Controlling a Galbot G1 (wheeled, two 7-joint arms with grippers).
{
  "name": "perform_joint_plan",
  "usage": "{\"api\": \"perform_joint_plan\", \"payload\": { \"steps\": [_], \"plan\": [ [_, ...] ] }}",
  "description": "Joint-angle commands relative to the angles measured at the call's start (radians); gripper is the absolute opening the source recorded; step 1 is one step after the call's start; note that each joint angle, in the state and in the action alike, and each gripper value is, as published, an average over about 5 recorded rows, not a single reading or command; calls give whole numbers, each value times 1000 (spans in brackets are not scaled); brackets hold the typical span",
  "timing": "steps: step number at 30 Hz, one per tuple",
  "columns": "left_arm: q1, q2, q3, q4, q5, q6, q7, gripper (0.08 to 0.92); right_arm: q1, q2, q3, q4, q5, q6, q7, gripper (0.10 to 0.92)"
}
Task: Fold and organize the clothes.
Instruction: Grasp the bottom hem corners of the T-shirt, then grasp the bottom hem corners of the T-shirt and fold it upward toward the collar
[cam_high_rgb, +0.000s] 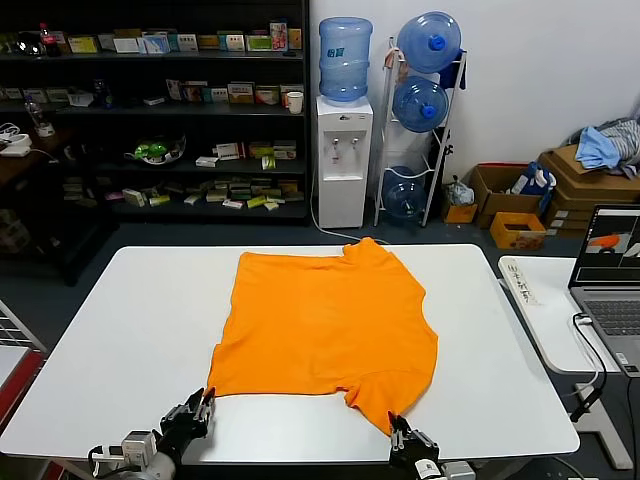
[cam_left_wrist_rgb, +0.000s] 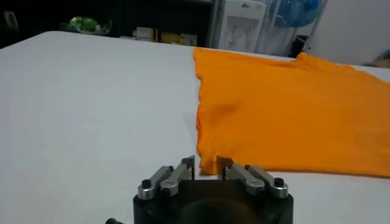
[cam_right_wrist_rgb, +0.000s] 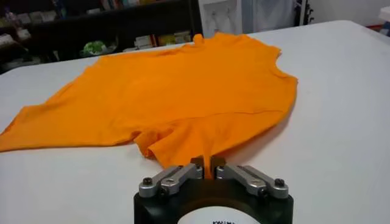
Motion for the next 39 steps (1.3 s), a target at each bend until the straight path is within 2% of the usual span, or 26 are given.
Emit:
{"api": "perform_joint_plan", "payload": {
  "steps": [1,4,7,13,25,30,39],
  "plan": [
    [-1,1,1,2,-2,-4,-1,211,-3,2,-1,10,1,3,-1,124],
    [10,11,-4,-19,-27,-2,-11,132,-41,-18,8,52,19,8,5,124],
    [37,41,-21,-59,-95,11,-28,93,-103,-64,26,109,45,17,10,124],
    [107,109,-62,-143,-220,38,-62,92,-222,-136,81,208,79,53,11,124],
    [187,184,-80,-252,-336,80,-134,92,-415,-223,149,296,107,129,15,124],
    [102,174,-62,-222,-333,45,-126,92,-259,-207,135,268,155,128,27,124],
    [-210,146,0,-80,-331,-24,-94,92,148,-243,58,115,313,58,113,124]
  ]
}}
